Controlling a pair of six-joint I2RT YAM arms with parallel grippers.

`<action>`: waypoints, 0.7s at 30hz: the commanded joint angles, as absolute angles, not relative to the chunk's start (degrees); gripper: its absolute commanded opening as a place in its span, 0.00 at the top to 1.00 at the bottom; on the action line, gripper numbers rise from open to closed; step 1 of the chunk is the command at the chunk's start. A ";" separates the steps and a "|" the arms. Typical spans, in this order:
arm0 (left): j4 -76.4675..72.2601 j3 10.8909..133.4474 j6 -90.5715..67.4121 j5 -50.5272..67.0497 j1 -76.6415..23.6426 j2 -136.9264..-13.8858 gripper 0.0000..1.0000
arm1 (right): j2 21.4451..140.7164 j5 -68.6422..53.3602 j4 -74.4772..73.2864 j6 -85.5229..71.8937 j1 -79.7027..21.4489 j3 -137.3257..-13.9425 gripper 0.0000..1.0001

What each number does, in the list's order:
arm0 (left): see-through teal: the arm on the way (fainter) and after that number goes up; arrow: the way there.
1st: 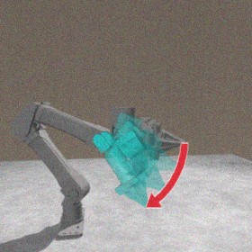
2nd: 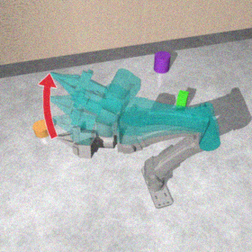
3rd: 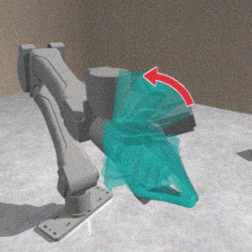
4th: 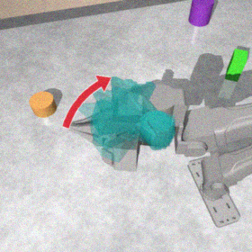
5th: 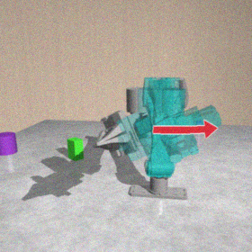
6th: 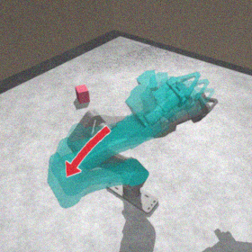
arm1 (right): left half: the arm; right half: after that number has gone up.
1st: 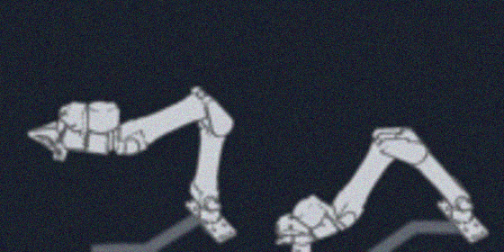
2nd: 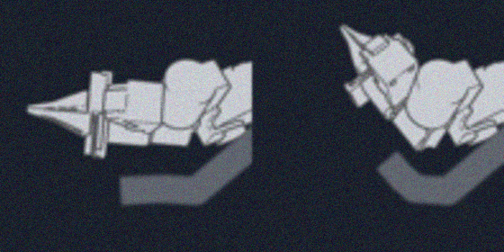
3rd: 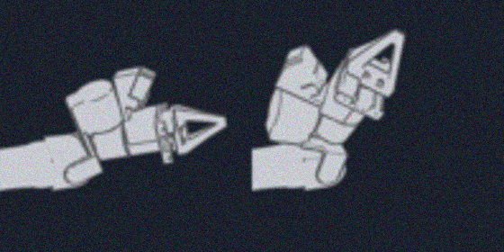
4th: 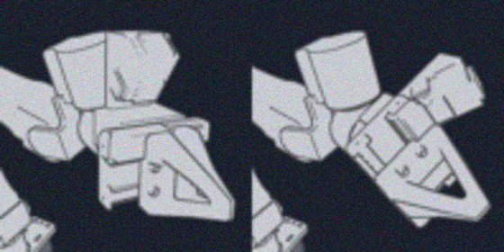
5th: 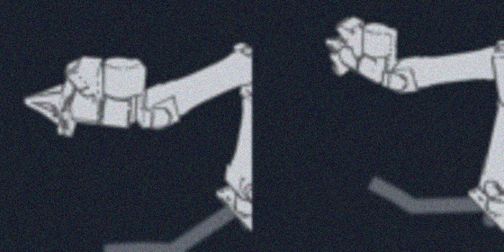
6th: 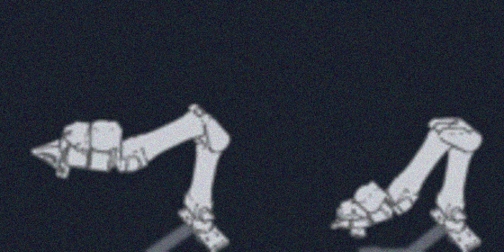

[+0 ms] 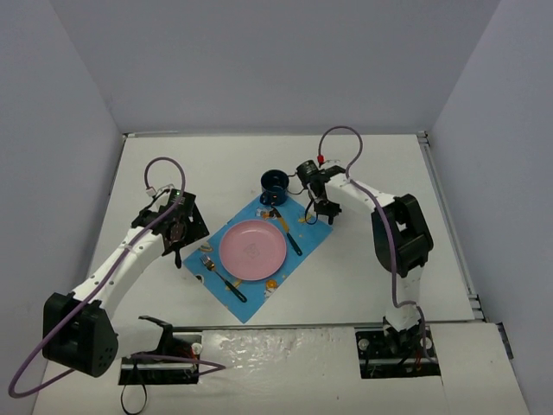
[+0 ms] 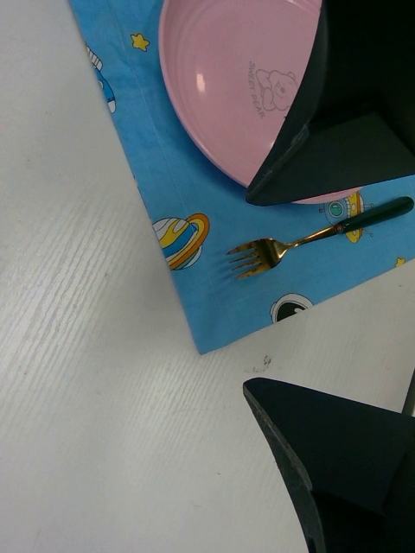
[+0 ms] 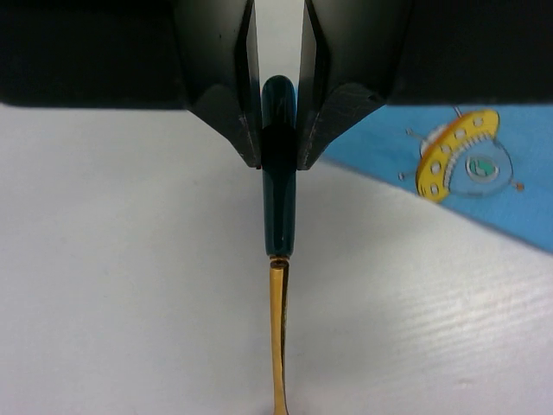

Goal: Set the dinner table for one person

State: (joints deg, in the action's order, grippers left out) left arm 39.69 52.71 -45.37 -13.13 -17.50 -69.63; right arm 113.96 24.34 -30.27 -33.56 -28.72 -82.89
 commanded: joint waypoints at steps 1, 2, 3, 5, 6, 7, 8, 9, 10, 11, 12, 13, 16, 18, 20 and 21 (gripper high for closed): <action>40.52 54.59 -49.11 -15.84 -16.96 -66.24 0.22 | 107.91 38.18 -42.40 -24.74 -34.69 -84.68 1.00; 40.27 54.27 -49.38 -15.87 -16.96 -65.38 0.22 | 107.45 38.95 -43.07 -24.63 -35.85 -84.12 1.00; 40.01 53.82 -49.64 -15.74 -16.96 -64.15 0.22 | 106.75 38.19 -43.40 -24.69 -37.01 -83.29 1.00; 39.16 53.13 -49.89 -15.04 -16.93 -62.20 0.22 | 105.96 34.02 -43.39 -24.52 -37.56 -82.91 1.00; 38.74 52.71 -49.96 -14.49 -16.90 -61.13 0.22 | 105.74 31.95 -43.36 -24.52 -37.69 -82.84 1.00; 38.27 52.35 -49.97 -13.99 -16.88 -60.19 0.22 | 105.62 30.18 -43.33 -24.50 -37.79 -82.81 1.00; 37.80 52.18 -49.87 -13.69 -16.88 -59.61 0.22 | 105.94 29.27 -43.34 -24.37 -37.79 -82.92 1.00; 37.79 52.08 -50.03 -13.58 -16.88 -58.93 0.22 | 106.46 28.13 -43.39 -24.11 -37.79 -83.07 1.00; 37.84 51.99 -50.10 -13.54 -16.87 -58.51 0.22 | 106.83 26.71 -43.39 -23.83 -37.84 -83.19 1.00; 37.93 51.90 -50.10 -13.54 -16.87 -58.30 0.22 | 107.09 25.09 -43.35 -23.53 -37.93 -83.28 1.00; 38.00 51.89 -50.13 -13.57 -16.84 -58.19 0.22 | 107.35 23.88 -43.20 -23.15 -37.93 -83.32 1.00; 38.10 51.96 -50.20 -13.63 -16.79 -58.19 0.22 | 107.61 23.05 -42.93 -22.73 -37.91 -83.33 1.00; 38.53 52.24 -50.27 -13.77 -16.79 -58.52 0.22 | 107.84 20.14 -41.92 -20.69 -38.70 -83.59 1.00; 38.58 52.21 -50.45 -13.80 -16.79 -58.80 0.22 | 107.93 16.96 -40.77 -19.21 -39.21 -83.94 1.00; 38.34 52.21 -50.54 -13.73 -16.79 -59.03 0.22 | 108.00 12.85 -39.39 -17.73 -39.62 -84.09 1.00; 38.25 52.21 -50.50 -13.68 -16.79 -59.13 0.22 | 108.02 11.27 -38.48 -17.19 -39.67 -84.18 1.00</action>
